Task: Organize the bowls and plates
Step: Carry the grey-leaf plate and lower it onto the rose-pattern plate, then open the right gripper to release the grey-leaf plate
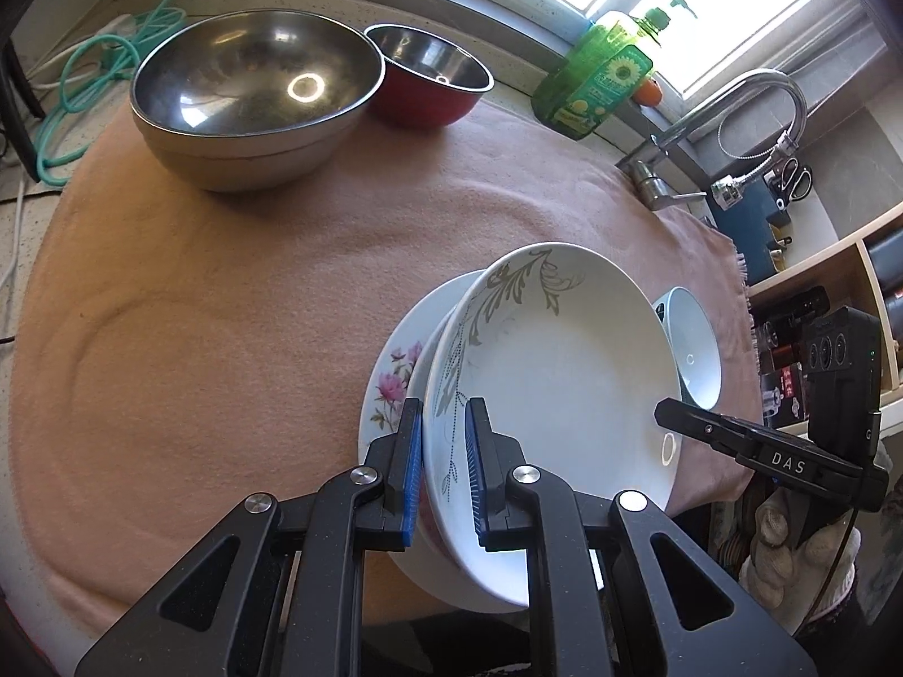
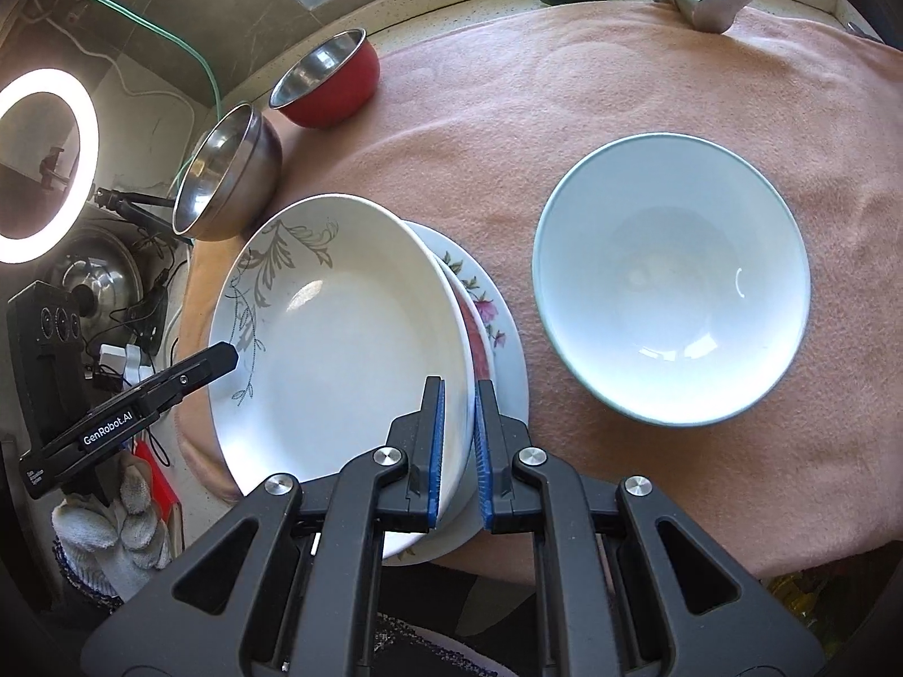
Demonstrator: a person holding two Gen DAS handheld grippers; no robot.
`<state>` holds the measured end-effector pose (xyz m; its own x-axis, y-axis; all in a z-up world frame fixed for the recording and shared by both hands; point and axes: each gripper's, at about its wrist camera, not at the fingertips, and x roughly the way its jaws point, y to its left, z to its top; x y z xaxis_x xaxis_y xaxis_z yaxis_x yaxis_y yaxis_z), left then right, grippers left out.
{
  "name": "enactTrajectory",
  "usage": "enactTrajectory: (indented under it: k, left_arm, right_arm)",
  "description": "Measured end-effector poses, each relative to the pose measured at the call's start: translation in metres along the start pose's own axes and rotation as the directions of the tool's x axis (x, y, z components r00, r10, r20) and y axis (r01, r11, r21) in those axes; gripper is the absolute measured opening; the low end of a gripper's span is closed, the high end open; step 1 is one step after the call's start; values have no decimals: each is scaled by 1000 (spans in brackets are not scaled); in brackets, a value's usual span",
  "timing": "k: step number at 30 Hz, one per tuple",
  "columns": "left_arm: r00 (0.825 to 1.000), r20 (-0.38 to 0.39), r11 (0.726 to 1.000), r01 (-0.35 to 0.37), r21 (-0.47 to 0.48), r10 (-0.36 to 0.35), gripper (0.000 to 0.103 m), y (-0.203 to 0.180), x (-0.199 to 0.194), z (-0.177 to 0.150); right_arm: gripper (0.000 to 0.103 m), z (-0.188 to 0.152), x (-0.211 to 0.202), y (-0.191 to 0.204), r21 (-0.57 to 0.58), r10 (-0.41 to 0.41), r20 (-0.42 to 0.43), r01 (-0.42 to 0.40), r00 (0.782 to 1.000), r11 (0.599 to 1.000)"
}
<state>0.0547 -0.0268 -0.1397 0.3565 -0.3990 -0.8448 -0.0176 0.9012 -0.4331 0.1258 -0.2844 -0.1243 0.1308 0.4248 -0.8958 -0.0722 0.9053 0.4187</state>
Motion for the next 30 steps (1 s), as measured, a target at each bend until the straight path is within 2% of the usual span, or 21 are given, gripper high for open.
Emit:
enactTrajectory:
  k: [14,30]
  left_arm:
    - [1000,-23,1000,-16,3,16,13,-1,8,1]
    - [999,-31,1000,-20,7,21,13,-2,9,0]
  right_arm:
    - [10,-1,4,0,-15,-23,-12,23,1000,1000]
    - [18,-4,4,11,-72,-75,-17,73,997,995]
